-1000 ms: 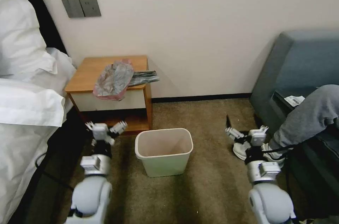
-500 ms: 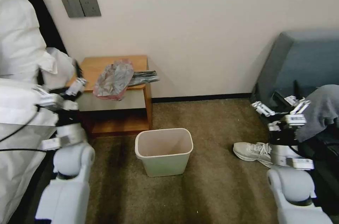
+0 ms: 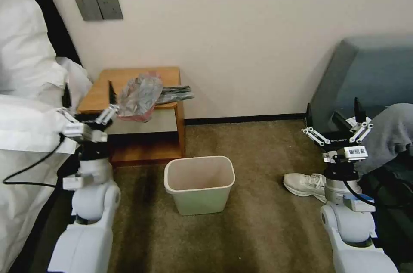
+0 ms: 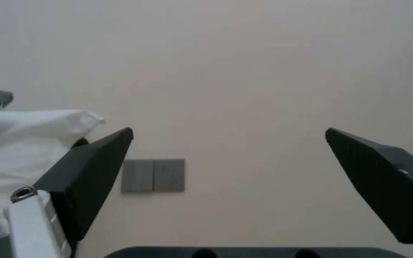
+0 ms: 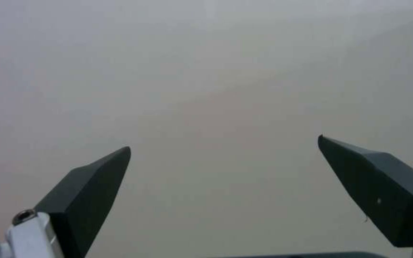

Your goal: Pick up the garbage bag from the table and place it over the trash can.

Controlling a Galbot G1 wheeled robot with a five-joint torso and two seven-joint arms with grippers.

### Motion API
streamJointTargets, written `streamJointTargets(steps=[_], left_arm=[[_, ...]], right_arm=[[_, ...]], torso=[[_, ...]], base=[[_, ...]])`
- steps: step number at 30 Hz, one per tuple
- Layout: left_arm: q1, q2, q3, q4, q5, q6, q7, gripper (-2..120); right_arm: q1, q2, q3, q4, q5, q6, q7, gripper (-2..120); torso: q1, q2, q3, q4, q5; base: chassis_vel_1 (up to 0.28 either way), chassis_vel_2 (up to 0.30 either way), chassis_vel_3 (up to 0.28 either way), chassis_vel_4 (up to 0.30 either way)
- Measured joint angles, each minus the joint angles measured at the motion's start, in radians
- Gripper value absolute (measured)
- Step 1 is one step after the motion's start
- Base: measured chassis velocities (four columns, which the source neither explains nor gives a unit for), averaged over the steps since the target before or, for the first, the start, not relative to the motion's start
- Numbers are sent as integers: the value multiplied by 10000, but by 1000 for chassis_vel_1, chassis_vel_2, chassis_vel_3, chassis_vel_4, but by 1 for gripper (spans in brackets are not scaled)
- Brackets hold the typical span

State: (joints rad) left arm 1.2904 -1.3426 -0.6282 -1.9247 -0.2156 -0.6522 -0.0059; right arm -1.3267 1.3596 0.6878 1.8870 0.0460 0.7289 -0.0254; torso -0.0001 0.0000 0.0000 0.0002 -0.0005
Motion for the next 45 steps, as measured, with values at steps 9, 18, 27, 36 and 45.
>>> streamJointTargets(steps=[9, 18, 27, 36, 45], left_arm=[[247, -49, -135, -141, 22, 64, -47, 100], [403, -128, -203, -261, -4, 102, -89, 100], [466, -211, -184, -373, -48, 100, -101, 100], [385, -263, -189, -269, -166, 105, -122, 100], [315, -311, -146, -239, -395, 46, -80, 100]], right_arm=[[207, -61, -173, -371, 143, -35, -90, 100], [681, -1040, -993, -734, 962, -744, -92, 100], [2458, -2771, -2765, -1265, 2277, -1900, -251, 100], [6804, -4910, -6528, -3460, 5199, -3493, -2962, 100], [10750, -4352, -9528, -6215, 7133, -4217, -5293, 100]], torso=[[0, 0, 0, -2, 5], [0, 0, 0, -4, 6], [0, 0, 1, -1, 6], [1, 0, 2, 0, 0], [1, 0, 2, 3, 1]], base=[[0, 0, 0, 0], [0, 0, 0, 0], [0, 0, 0, 0], [0, 0, 0, 0], [0, 0, 0, 0]])
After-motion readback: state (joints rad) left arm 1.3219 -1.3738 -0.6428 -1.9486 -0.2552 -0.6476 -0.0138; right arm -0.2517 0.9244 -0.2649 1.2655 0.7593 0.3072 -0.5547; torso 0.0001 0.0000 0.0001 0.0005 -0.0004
